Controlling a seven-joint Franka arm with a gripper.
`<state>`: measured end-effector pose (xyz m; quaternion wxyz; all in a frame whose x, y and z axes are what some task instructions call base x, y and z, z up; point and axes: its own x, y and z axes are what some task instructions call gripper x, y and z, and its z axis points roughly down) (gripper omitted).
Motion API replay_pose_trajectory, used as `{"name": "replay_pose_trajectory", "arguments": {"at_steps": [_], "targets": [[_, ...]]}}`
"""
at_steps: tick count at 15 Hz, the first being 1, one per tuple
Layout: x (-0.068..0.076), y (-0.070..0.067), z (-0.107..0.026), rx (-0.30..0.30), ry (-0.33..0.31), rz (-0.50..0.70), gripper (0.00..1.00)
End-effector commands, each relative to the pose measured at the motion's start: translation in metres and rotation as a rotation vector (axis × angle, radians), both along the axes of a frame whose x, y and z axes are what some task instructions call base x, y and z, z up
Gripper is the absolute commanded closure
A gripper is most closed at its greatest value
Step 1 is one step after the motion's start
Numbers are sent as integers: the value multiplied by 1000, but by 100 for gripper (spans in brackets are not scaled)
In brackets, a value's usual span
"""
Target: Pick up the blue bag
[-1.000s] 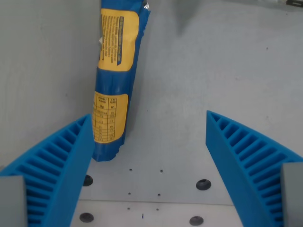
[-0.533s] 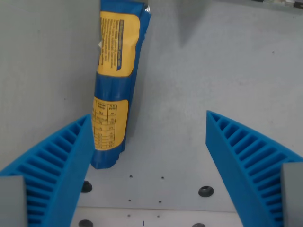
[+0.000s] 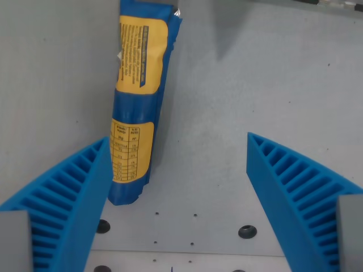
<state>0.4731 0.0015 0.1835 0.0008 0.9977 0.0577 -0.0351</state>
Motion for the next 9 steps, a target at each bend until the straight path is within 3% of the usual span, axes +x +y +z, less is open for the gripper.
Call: {"name": "replay_pose_trajectory", "arguments": {"at_steps": [1,9], "targets": [[-4,1,3,13,-85,23,100],[-5,0,17,13,-85,23,100]]}}
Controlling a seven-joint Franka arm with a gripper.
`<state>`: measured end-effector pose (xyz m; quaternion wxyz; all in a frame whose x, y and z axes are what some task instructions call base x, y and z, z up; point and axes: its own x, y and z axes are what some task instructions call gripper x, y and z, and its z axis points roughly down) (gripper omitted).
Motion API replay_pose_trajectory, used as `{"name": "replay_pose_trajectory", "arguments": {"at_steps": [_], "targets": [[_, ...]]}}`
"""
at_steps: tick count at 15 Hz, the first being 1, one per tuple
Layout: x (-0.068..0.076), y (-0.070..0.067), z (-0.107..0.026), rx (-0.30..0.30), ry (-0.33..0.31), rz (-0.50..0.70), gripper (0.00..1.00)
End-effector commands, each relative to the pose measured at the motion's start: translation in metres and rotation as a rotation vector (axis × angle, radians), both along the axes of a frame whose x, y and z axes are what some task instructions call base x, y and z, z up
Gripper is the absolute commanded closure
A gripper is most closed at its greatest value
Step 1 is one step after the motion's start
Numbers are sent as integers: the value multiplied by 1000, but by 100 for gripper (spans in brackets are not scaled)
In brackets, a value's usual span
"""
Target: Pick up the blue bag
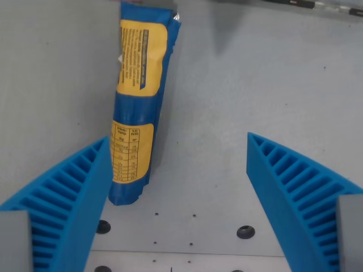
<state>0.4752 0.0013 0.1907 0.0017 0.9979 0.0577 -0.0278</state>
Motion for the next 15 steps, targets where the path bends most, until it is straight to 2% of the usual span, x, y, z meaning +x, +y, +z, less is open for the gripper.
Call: {"name": "replay_pose_trajectory", "arguments": {"at_steps": [1,15], "targets": [[-7,1,11,14,-71,23,100],[-9,0,34,14,-71,23,100]]}}
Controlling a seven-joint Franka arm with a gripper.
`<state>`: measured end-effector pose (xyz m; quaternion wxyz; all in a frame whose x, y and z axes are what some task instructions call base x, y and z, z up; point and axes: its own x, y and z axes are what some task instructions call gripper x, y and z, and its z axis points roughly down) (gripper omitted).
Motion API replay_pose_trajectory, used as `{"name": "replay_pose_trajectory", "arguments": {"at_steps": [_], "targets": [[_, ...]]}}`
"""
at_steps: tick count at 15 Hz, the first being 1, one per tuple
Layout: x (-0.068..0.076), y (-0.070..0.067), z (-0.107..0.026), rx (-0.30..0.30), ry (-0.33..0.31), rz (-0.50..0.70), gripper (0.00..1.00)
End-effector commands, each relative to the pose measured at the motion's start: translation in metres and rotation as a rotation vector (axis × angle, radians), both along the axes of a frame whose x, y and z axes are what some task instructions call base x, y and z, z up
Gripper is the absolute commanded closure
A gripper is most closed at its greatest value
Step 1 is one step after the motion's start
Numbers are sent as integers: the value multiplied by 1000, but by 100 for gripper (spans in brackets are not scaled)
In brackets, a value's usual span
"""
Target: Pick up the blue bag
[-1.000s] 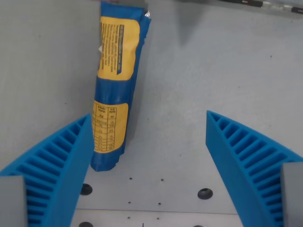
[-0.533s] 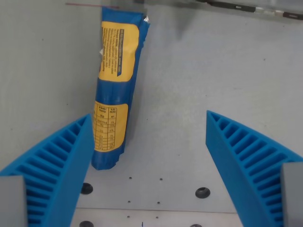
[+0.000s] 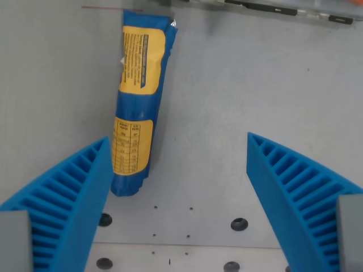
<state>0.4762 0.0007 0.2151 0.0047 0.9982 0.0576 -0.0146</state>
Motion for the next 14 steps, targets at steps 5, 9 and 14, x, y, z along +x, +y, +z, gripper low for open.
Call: {"name": "replay_pose_trajectory", "arguments": {"at_steps": [5,9,14], "targets": [[-10,1,18,18,-44,24,100],[-10,1,25,18,-44,24,100],[-11,0,33,18,-44,24,100]]}}
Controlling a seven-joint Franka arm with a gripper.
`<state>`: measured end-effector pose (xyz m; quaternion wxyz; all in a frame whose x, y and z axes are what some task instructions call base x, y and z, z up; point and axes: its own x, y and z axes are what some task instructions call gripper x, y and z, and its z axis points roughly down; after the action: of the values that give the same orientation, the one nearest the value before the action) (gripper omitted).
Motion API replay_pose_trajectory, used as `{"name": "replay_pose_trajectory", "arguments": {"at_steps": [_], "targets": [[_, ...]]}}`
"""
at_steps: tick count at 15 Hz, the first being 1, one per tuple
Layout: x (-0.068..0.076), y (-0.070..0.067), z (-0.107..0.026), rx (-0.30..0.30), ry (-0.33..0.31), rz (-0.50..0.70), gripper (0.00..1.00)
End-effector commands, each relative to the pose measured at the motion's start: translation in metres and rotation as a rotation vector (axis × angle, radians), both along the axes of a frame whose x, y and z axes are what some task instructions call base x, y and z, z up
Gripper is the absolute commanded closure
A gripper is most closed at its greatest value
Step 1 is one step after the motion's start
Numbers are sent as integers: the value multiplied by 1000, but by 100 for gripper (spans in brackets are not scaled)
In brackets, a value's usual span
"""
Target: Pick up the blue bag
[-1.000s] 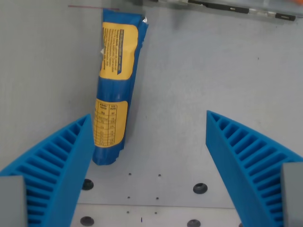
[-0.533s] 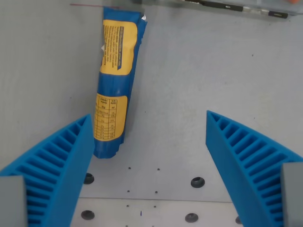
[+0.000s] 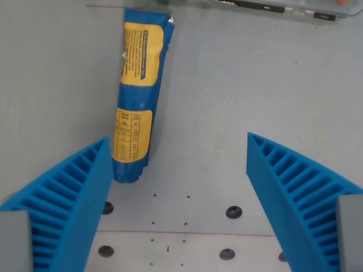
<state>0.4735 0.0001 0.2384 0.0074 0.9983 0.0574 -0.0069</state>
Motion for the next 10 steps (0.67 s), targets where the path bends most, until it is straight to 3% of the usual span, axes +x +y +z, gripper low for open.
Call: {"name": "replay_pose_trajectory", "arguments": {"at_steps": [1,3,4,10], "targets": [[-8,1,12,22,-28,24,100],[-8,1,15,22,-28,24,100],[-8,1,17,22,-28,24,0],[-8,1,17,22,-28,24,0]]}}
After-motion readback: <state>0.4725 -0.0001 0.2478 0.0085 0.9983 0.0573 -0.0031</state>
